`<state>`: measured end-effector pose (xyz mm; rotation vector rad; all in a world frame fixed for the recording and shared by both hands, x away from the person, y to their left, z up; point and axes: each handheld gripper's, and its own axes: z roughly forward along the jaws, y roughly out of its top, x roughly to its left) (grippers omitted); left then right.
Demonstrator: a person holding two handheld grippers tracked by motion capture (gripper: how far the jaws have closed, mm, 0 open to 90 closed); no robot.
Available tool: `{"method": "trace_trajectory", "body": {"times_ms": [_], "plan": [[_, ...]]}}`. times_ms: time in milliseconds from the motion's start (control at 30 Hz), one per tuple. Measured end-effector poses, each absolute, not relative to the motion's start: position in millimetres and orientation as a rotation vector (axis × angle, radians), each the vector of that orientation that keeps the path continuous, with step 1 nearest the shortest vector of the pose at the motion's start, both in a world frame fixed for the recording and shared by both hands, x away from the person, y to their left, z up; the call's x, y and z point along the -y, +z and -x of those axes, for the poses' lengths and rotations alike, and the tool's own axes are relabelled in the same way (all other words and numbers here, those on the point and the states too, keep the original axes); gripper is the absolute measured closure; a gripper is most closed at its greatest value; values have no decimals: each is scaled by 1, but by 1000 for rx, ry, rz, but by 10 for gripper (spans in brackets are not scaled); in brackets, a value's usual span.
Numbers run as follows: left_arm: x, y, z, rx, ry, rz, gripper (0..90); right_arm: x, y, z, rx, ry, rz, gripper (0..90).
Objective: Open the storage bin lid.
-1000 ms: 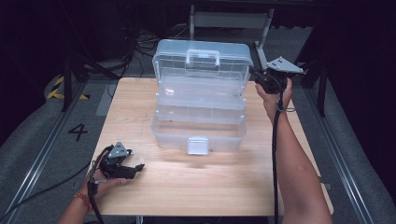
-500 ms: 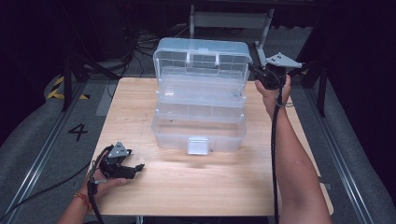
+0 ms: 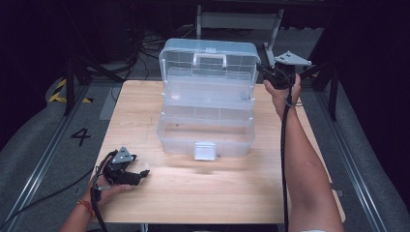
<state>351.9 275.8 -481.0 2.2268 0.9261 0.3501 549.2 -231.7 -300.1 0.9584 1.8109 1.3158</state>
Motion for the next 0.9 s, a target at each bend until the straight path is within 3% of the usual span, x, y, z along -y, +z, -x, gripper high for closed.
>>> {"method": "trace_trajectory", "body": {"times_ms": [900], "plan": [[-276, -481, -352, -926, 351, -2227, 201, 232, -299, -573, -1832, 1299, -995, 832]]}}
